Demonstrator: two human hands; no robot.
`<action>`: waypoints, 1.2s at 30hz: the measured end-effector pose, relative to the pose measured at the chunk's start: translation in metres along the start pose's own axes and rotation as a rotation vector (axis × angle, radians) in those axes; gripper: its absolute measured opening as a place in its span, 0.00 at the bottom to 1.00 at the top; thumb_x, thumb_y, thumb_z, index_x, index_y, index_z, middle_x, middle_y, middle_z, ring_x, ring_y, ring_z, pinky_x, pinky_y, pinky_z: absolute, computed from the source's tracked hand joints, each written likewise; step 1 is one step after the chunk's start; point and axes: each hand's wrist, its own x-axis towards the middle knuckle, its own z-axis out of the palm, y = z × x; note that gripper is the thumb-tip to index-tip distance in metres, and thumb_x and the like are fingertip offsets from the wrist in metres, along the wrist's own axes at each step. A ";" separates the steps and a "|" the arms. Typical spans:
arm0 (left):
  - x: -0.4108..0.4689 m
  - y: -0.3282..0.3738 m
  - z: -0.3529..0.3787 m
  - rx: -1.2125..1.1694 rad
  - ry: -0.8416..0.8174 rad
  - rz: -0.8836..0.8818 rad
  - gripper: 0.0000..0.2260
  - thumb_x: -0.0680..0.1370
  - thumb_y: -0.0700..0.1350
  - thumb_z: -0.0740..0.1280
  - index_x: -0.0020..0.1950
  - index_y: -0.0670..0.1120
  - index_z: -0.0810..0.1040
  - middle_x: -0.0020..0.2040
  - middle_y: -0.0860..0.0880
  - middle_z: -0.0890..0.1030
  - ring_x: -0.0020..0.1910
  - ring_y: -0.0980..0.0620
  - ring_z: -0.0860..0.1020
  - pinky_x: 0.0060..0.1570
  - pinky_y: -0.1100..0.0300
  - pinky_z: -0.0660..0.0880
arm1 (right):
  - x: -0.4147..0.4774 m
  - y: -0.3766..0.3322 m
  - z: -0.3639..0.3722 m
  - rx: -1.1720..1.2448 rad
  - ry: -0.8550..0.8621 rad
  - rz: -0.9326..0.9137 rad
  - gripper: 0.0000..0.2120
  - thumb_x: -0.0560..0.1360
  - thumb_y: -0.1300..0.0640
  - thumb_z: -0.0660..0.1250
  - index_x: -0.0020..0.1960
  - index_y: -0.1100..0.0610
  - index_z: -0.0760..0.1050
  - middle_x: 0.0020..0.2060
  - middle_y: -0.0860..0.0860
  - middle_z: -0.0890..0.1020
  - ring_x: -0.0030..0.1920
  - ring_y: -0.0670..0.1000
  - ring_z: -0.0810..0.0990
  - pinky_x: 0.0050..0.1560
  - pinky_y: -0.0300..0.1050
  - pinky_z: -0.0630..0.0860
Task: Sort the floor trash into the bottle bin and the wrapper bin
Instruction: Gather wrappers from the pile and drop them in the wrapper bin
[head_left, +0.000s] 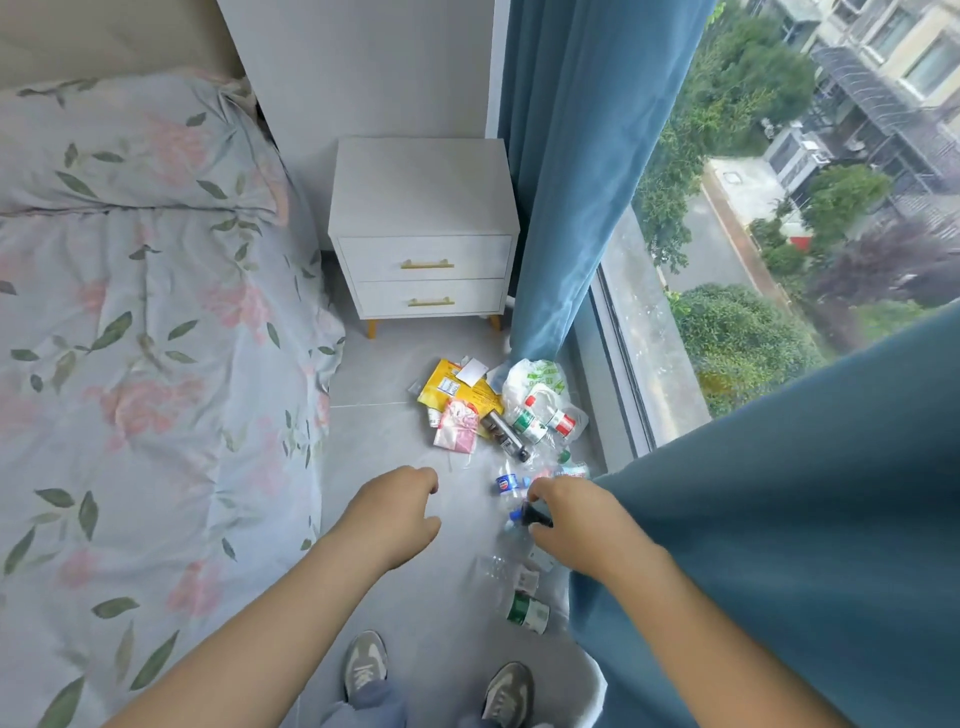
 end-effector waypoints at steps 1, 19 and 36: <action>0.017 -0.009 0.011 -0.002 0.005 -0.003 0.16 0.77 0.49 0.63 0.65 0.48 0.71 0.60 0.49 0.75 0.56 0.48 0.75 0.54 0.57 0.73 | 0.018 0.004 0.012 0.005 0.006 0.004 0.20 0.76 0.56 0.62 0.68 0.52 0.70 0.59 0.52 0.77 0.56 0.55 0.77 0.49 0.44 0.73; 0.351 -0.185 0.306 0.128 0.031 0.045 0.15 0.77 0.45 0.62 0.63 0.44 0.72 0.59 0.46 0.75 0.57 0.45 0.75 0.56 0.53 0.74 | 0.388 0.117 0.329 -0.212 0.158 0.074 0.15 0.74 0.58 0.62 0.59 0.59 0.73 0.54 0.55 0.78 0.54 0.57 0.78 0.42 0.45 0.71; 0.429 -0.214 0.391 0.246 0.083 0.183 0.17 0.77 0.47 0.63 0.65 0.47 0.70 0.64 0.49 0.73 0.61 0.48 0.73 0.54 0.59 0.70 | 0.442 0.165 0.437 -0.380 0.166 -0.019 0.08 0.74 0.59 0.60 0.52 0.58 0.71 0.49 0.54 0.75 0.50 0.57 0.76 0.50 0.49 0.69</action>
